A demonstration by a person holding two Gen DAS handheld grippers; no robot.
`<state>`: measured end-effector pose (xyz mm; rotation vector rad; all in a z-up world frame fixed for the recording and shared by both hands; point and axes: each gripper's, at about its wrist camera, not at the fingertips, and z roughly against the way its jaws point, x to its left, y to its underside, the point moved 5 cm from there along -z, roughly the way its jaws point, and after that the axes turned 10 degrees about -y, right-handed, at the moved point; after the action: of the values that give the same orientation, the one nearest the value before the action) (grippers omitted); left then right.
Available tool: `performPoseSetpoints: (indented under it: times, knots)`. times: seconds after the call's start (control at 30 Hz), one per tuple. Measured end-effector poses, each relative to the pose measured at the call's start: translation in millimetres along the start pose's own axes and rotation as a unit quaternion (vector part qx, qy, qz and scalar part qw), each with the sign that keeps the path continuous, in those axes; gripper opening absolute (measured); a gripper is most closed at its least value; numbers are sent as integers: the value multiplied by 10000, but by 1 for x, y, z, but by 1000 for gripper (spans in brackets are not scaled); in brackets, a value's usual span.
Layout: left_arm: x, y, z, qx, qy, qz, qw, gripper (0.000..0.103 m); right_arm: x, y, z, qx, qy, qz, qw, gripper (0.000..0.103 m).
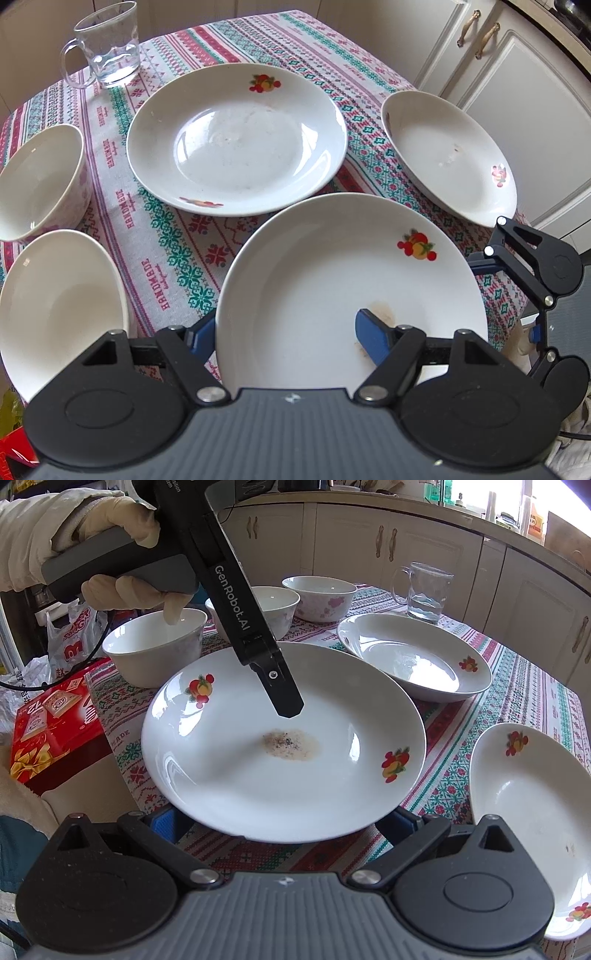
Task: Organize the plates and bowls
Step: 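Lower the stained plate with the left gripper onto the flower-decal plate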
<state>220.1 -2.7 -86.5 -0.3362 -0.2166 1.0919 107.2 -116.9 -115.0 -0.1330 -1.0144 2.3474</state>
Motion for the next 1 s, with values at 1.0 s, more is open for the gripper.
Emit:
performPoseSetpoints:
  times: [1.0]
  knots:
    - [-32, -58, 12, -263, 97, -226, 9994, 76, -42, -8, 46, -120, 233, -28, 9997, 103]
